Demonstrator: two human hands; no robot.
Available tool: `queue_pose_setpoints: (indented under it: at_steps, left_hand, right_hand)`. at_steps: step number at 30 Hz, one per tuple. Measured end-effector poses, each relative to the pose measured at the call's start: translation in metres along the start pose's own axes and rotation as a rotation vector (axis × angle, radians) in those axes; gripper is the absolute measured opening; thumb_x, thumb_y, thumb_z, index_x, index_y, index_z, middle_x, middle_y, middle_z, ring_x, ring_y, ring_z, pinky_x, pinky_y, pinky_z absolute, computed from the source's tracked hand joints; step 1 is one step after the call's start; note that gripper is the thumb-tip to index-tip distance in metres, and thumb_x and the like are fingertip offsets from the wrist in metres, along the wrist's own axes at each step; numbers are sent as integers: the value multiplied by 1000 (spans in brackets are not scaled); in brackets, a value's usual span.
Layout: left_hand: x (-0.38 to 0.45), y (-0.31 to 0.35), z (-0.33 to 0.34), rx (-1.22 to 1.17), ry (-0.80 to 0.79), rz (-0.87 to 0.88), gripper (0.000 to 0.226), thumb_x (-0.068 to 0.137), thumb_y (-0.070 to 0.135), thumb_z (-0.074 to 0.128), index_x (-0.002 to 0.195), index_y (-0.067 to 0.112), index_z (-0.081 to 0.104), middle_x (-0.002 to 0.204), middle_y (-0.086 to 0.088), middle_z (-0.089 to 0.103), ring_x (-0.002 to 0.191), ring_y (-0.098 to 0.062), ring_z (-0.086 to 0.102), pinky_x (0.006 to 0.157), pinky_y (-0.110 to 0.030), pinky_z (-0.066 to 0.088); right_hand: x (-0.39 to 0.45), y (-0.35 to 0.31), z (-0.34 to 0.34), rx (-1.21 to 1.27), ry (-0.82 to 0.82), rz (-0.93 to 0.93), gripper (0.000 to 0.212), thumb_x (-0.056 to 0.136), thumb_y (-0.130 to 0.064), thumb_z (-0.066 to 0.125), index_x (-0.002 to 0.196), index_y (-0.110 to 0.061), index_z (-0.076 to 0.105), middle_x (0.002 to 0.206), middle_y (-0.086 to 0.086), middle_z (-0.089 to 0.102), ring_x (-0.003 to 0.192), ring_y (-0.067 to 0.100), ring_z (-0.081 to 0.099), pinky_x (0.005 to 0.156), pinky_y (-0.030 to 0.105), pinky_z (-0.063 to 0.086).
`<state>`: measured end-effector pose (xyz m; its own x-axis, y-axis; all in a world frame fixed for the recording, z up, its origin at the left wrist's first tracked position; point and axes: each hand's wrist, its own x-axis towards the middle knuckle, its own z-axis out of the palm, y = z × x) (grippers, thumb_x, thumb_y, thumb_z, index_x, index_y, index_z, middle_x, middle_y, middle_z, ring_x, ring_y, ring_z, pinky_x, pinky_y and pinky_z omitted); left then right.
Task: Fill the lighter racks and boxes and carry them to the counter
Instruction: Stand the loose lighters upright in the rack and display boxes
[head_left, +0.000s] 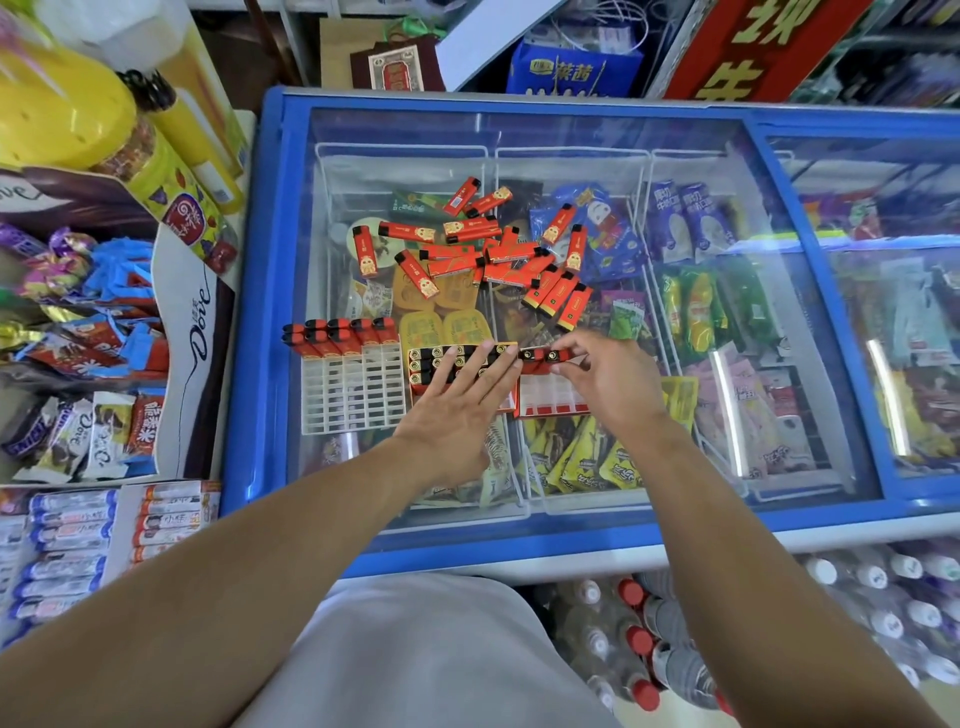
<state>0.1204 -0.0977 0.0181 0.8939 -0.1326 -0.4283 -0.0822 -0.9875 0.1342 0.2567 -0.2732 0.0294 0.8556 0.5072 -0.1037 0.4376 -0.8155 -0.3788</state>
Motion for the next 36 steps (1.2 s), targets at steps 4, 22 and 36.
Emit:
queue_pose_setpoints:
  at_steps: [4, 22, 36]
  left_hand:
    - [1, 0, -1, -21, -8, -3, 107, 92, 32, 54, 154, 16, -31, 159, -1, -42, 145, -25, -40, 122, -55, -17]
    - [-59, -52, 59, -355, 294, -253, 98, 100, 46, 54, 158, 20, -21, 166, 1, -28, 153, -14, -26, 128, -43, -3]
    - [-70, -88, 89, -307, 68, -394, 100, 94, 67, 49, 156, 35, -22, 164, 1, -31, 150, -25, -31, 125, -46, -11]
  right_hand:
    - [-1, 0, 1, -20, 4, -2, 21, 90, -36, 73, 111, -37, 69, 100, -14, 74, 86, 9, 70, 70, 25, 50]
    - [3, -8, -4, -62, -7, 0, 11, 91, -40, 71, 99, -34, 74, 100, -14, 69, 75, 4, 59, 63, 24, 47]
    - [113, -133, 37, 201, -236, -97, 41, 96, -27, 67, 134, -13, 61, 131, 3, 64, 95, 11, 63, 98, 29, 46]
